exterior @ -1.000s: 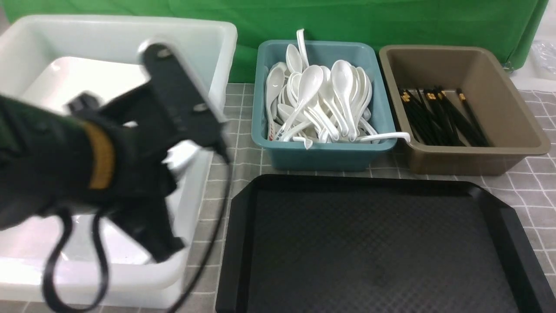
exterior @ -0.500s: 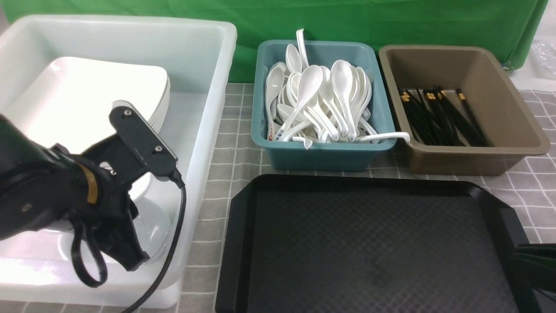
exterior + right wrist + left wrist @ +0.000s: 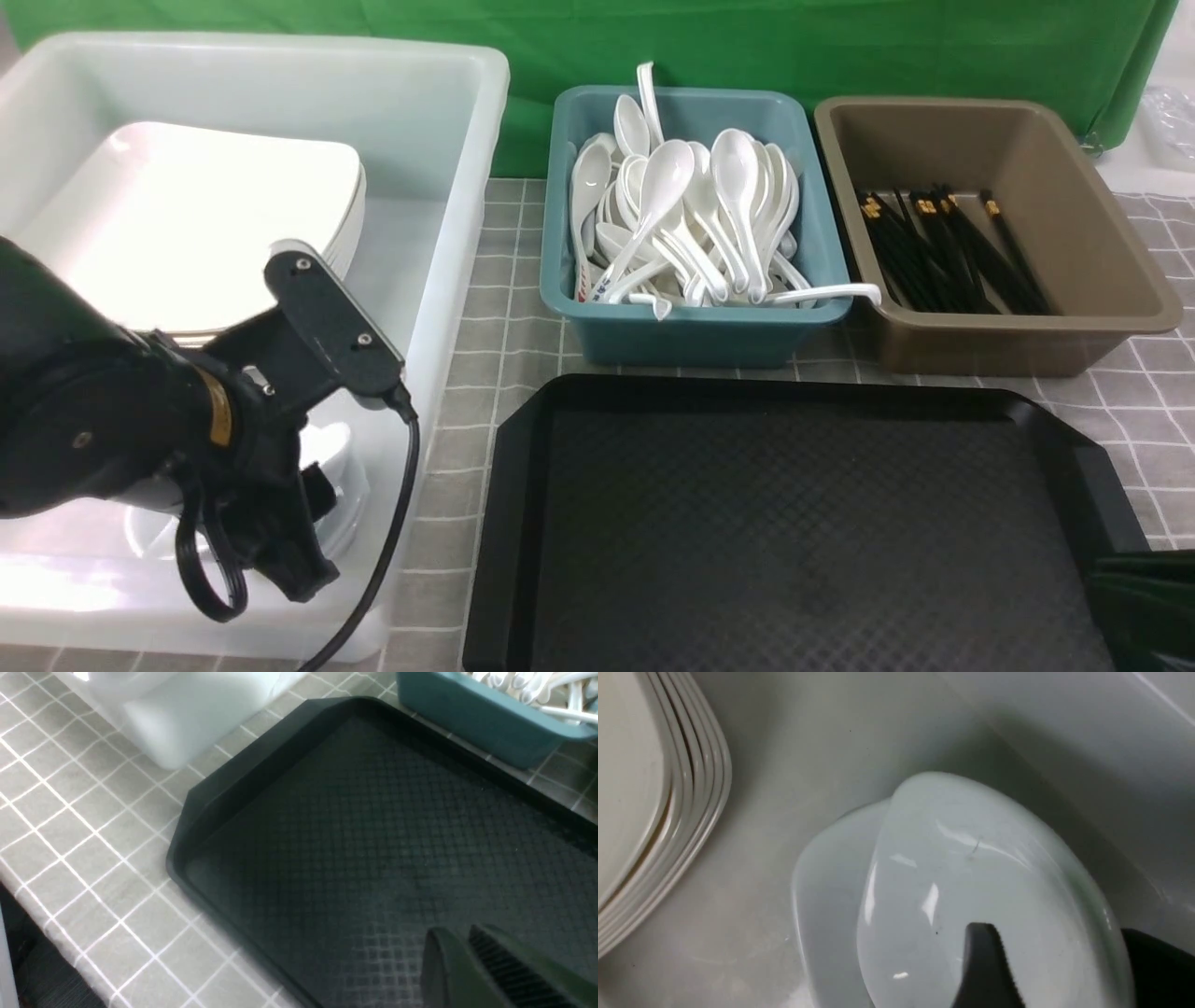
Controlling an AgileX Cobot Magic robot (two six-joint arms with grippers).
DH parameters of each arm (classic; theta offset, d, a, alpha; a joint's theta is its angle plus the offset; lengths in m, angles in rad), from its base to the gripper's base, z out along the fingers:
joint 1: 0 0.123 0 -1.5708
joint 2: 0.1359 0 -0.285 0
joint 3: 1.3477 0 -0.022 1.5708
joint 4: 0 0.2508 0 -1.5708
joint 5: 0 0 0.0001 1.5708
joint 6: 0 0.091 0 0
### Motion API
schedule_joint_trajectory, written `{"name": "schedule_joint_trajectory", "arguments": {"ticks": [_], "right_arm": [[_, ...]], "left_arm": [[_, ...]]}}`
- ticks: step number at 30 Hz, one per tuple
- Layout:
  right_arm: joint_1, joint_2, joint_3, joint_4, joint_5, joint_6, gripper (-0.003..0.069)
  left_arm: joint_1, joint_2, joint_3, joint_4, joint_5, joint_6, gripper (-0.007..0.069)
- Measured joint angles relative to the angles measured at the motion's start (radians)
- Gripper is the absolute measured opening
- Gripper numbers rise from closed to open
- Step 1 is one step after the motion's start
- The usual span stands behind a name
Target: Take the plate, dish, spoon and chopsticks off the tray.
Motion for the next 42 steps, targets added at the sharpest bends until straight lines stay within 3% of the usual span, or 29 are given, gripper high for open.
{"name": "schedule_joint_trajectory", "arguments": {"ticks": [1, 2, 4, 11, 15, 18, 19, 20, 22, 27, 32, 42], "right_arm": [[0.000, 0.000, 0.000, 0.002, 0.000, 0.000, 0.0091], [0.000, 0.000, 0.000, 0.007, 0.002, 0.000, 0.0091], [0.000, -0.001, 0.000, 0.012, 0.002, 0.000, 0.0091], [0.000, -0.001, 0.000, 0.019, 0.005, 0.000, 0.0091], [0.000, -0.001, 0.000, 0.021, 0.005, 0.005, 0.0091], [0.000, -0.001, 0.000, 0.022, 0.005, 0.017, 0.0091], [0.000, -0.001, 0.000, 0.022, 0.005, 0.019, 0.0091], [0.000, -0.001, 0.000, 0.022, 0.005, 0.022, 0.0091], [0.000, -0.001, 0.000, 0.022, 0.005, 0.028, 0.0092], [0.000, -0.001, 0.000, 0.022, 0.005, 0.076, 0.0098], [0.000, -0.001, 0.000, 0.022, 0.005, 0.091, 0.0108], [0.000, -0.001, 0.000, 0.022, 0.005, 0.100, 0.0131]], "left_arm": [[0.000, 0.000, -0.001, 0.000, 0.001, -0.001, 0.0409], [0.000, -0.018, -0.005, -0.016, 0.010, -0.001, 0.0473], [0.000, -0.046, -0.006, -0.034, 0.024, -0.001, 0.0527], [0.000, -0.209, -0.018, -0.064, 0.023, -0.005, 0.0582], [0.000, -0.343, -0.019, -0.113, -0.001, -0.035, 0.0495], [0.000, -0.490, 0.011, -0.201, -0.054, -0.026, 0.0265], [0.000, -0.508, 0.015, -0.207, -0.068, -0.021, 0.0232], [0.000, -0.582, 0.062, -0.262, -0.111, 0.006, 0.0101], [0.000, -0.666, 0.126, -0.324, -0.177, 0.027, 0.0039], [0.000, -0.854, 0.332, -0.466, -0.451, 0.051, 0.0008], [0.000, -0.930, 0.479, -0.466, -0.670, 0.052, 0.0009], [0.000, -0.936, 0.653, -0.419, -0.730, 0.053, 0.0009]]}}
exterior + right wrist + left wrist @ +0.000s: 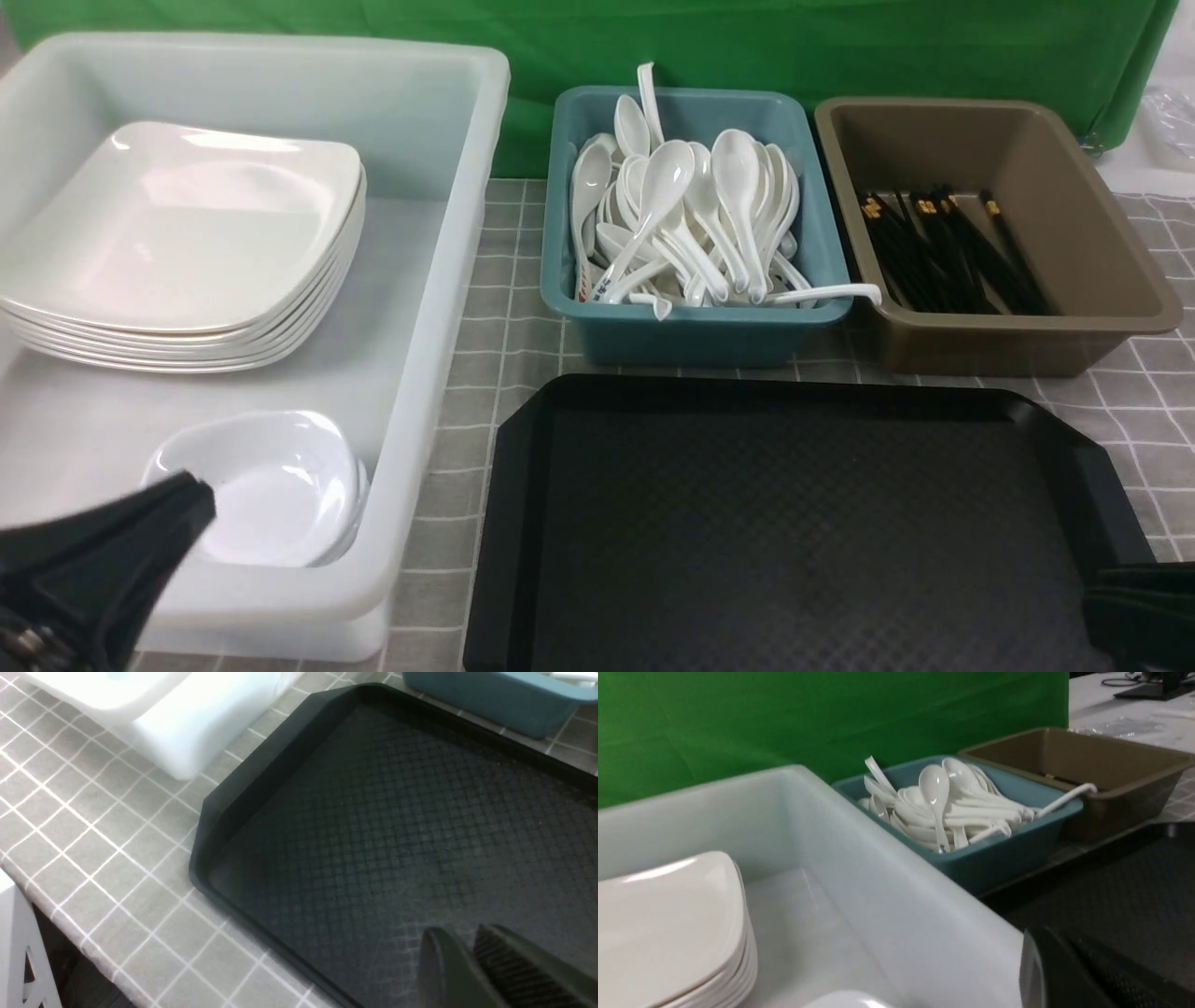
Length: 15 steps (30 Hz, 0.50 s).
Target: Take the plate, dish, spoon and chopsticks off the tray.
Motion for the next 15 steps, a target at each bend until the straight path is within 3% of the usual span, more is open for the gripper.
{"name": "schedule_joint_trajectory", "arguments": {"ticks": [5, 8, 10, 11, 13, 14, 15], "right_arm": [[-0.003, -0.004, 0.000, 0.003, 0.000, 0.000, 0.0144], [-0.057, -0.024, 0.001, 0.004, 0.001, -0.030, 0.0140], [-0.110, -0.047, 0.010, 0.008, -0.002, -0.087, 0.0113], [-0.196, -0.088, 0.045, 0.031, -0.020, -0.204, 0.0057], [-0.295, -0.157, 0.101, 0.058, -0.052, -0.305, 0.0029], [-0.295, -0.157, 0.109, 0.060, -0.057, -0.315, 0.0028], [-0.387, -0.219, 0.186, 0.079, -0.108, -0.373, 0.0019]], "left_arm": [[0.000, 0.000, 0.073, 0.001, 0.004, 0.000, 0.0009], [0.000, -0.001, 0.109, 0.002, 0.004, 0.000, 0.0009], [0.000, -0.002, 0.125, 0.003, -0.014, 0.000, 0.0009], [0.000, -0.004, 0.140, 0.003, -0.036, 0.000, 0.0009], [0.000, -0.004, 0.152, 0.003, -0.059, 0.000, 0.0009], [0.000, -0.004, 0.152, 0.003, -0.059, 0.000, 0.0009], [0.000, -0.004, 0.155, 0.003, -0.064, 0.000, 0.0009]]}}
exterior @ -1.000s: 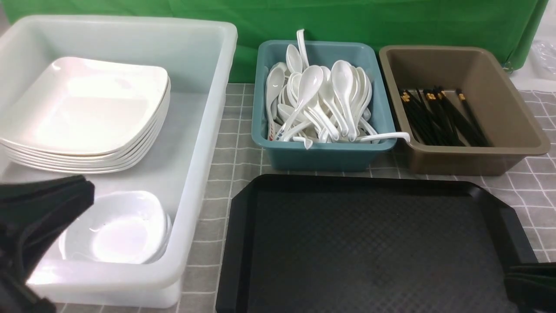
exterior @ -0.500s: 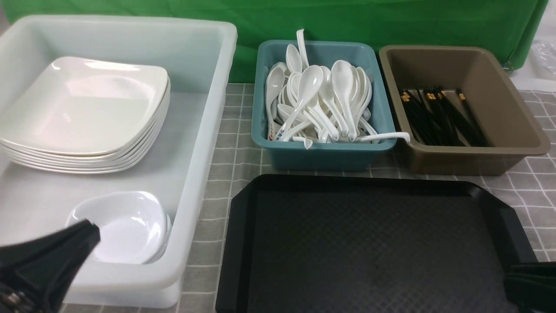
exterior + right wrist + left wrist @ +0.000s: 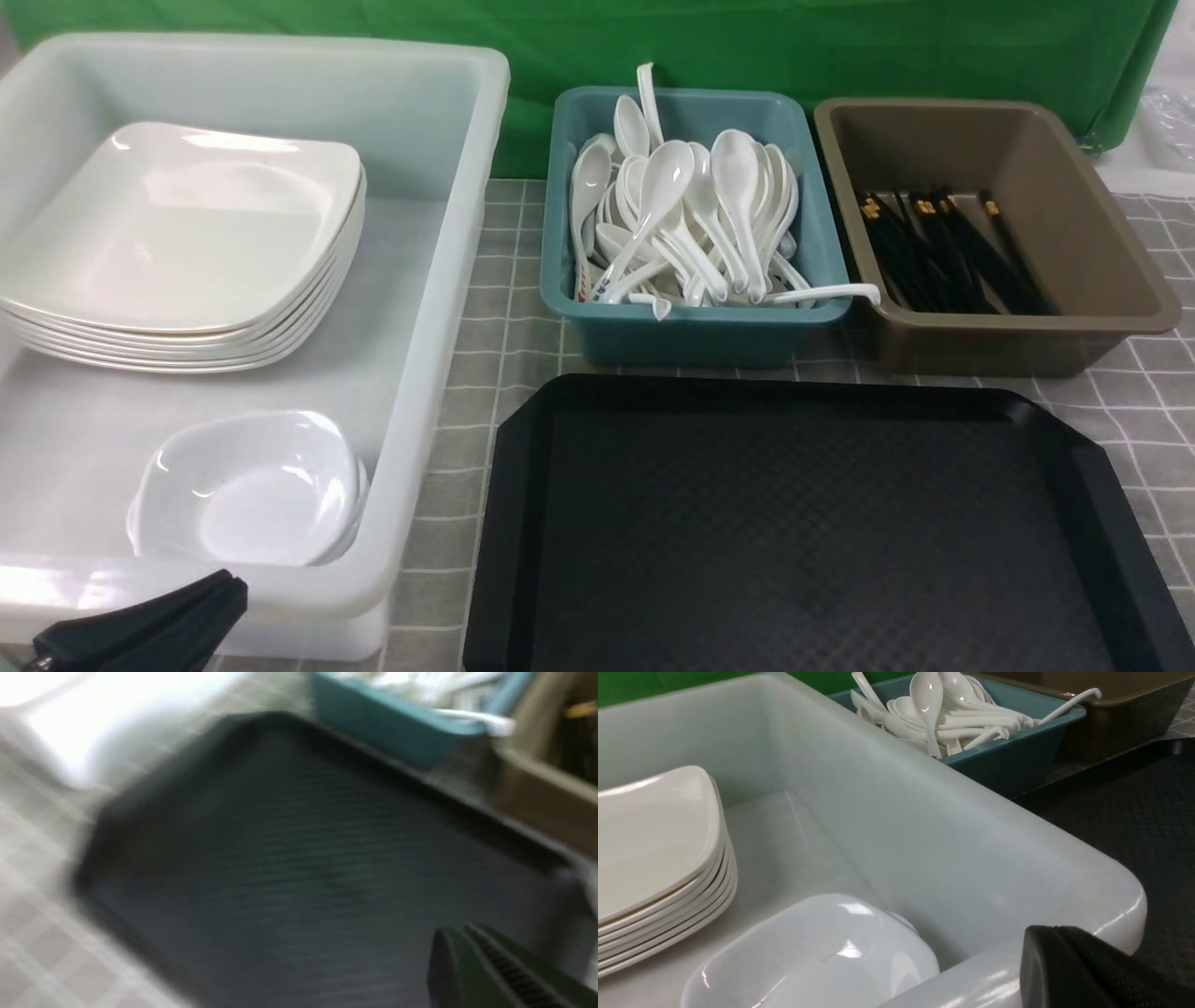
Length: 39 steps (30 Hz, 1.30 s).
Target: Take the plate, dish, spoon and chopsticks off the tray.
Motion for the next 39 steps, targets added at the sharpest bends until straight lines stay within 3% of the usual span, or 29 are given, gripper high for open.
{"name": "schedule_joint_trajectory", "arguments": {"ticks": [7, 12, 39], "right_arm": [[-0.286, -0.276, 0.359, 0.053, -0.267, -0.049, 0.0018], [-0.368, -0.389, 0.508, 0.053, -0.290, -0.046, 0.0018], [-0.373, -0.397, 0.545, 0.070, -0.341, -0.042, 0.0066]], "left_arm": [[0.000, 0.000, 0.002, 0.001, -0.004, 0.000, 0.0010], [-0.001, 0.000, 0.002, 0.001, -0.004, 0.000, 0.0010], [-0.001, 0.000, 0.003, 0.001, -0.009, 0.000, 0.0010]]}}
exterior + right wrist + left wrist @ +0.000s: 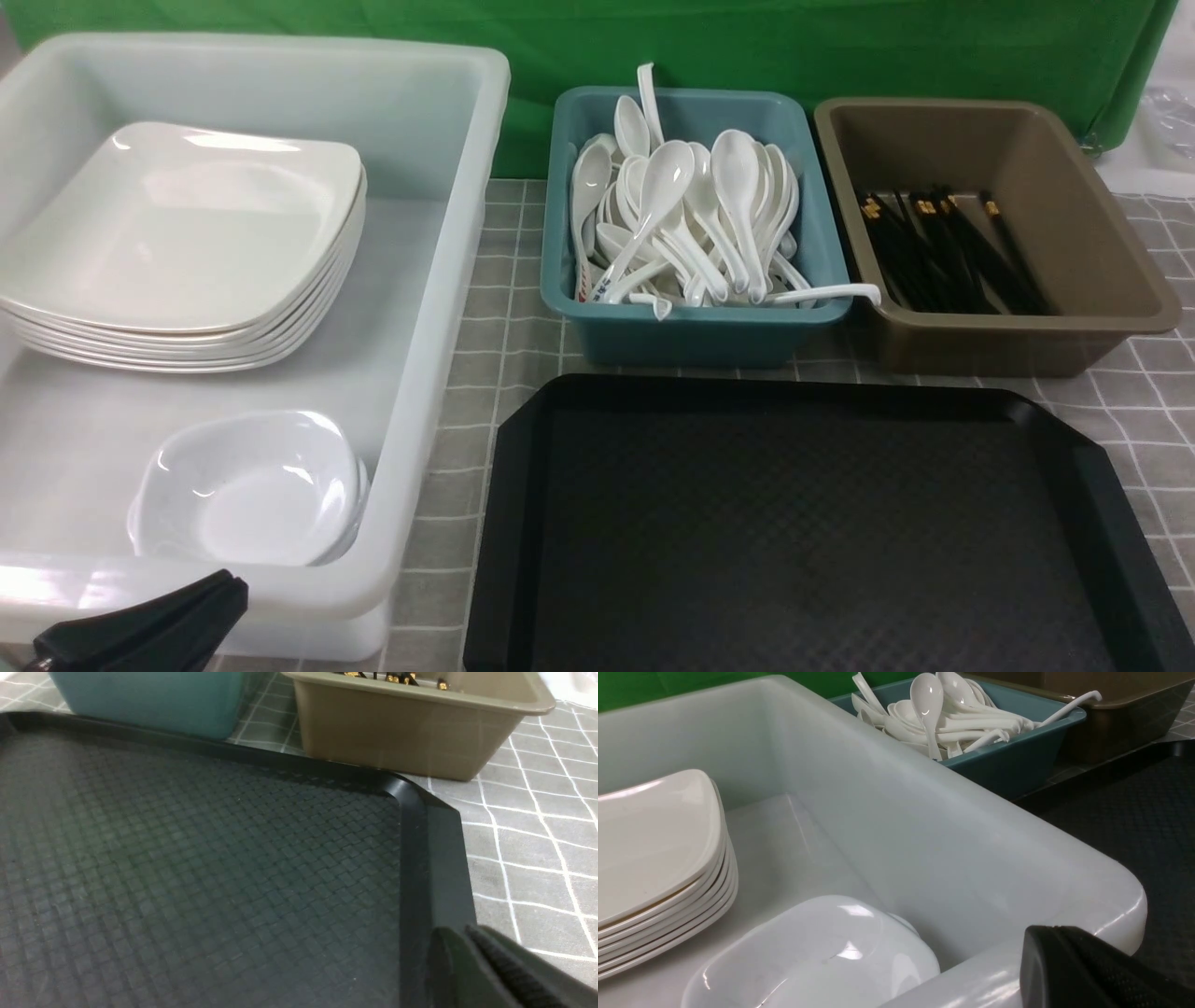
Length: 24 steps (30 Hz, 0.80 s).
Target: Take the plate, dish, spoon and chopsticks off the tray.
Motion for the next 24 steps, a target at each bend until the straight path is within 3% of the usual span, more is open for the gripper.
{"name": "schedule_joint_trajectory", "arguments": {"ticks": [14, 20, 21, 22, 24], "right_arm": [[0.000, 0.000, 0.000, 0.000, -0.005, 0.000, 0.0093], [0.000, 0.000, 0.000, 0.000, -0.006, 0.000, 0.0115], [0.000, 0.000, 0.000, 0.000, -0.006, 0.000, 0.0121], [0.000, 0.000, 0.000, 0.000, -0.006, 0.000, 0.0122], [0.000, 0.000, 0.000, 0.000, -0.006, 0.000, 0.0129]], "left_arm": [[0.011, -0.013, 0.009, 0.018, -0.023, -0.004, 0.0010], [0.245, -0.128, 0.015, 0.015, -0.048, -0.111, 0.0010], [0.333, -0.186, 0.015, 0.015, -0.009, -0.149, 0.0010], [0.344, -0.194, 0.015, 0.015, -0.002, -0.154, 0.0010], [0.467, -0.293, 0.015, 0.018, 0.124, -0.196, 0.0010]]}}
